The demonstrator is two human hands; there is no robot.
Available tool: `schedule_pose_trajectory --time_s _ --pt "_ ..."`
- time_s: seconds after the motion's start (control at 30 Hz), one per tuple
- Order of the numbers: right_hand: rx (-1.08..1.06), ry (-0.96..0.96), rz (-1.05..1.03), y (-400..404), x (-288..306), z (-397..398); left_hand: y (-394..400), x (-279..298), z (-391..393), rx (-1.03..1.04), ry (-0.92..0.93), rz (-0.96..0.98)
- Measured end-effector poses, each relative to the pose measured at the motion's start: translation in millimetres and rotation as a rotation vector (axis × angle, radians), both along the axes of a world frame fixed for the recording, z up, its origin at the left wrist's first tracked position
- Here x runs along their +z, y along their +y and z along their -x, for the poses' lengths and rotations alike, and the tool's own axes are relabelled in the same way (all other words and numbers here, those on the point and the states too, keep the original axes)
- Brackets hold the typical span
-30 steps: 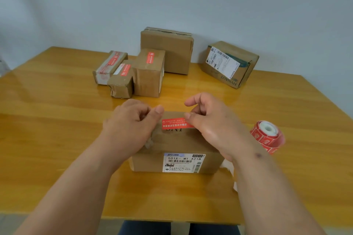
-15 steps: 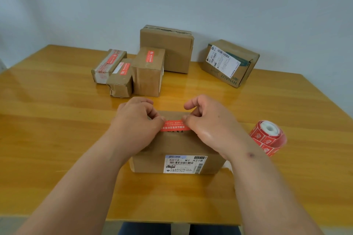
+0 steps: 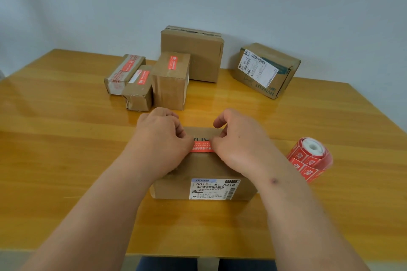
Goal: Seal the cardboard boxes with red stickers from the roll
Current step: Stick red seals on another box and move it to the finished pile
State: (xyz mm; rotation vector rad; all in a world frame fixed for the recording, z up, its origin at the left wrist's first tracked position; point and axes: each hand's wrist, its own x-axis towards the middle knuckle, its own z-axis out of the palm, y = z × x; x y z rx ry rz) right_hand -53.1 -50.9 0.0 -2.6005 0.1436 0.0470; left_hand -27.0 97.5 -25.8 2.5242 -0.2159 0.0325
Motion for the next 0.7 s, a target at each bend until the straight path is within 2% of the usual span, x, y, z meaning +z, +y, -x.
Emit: schedule_pose_trajectory --time_s 0.53,0.7 --pt "0.027 -0.066 0.058 0.3 -7.9 0.2 -3.3 -8.2 7.3 0.001 -0.164 -0.036" --pt "0.028 -0.070 0.049 0.5 -8.6 1.4 -5.7 -7.7 8.1 0.024 -0.138 -0.036"
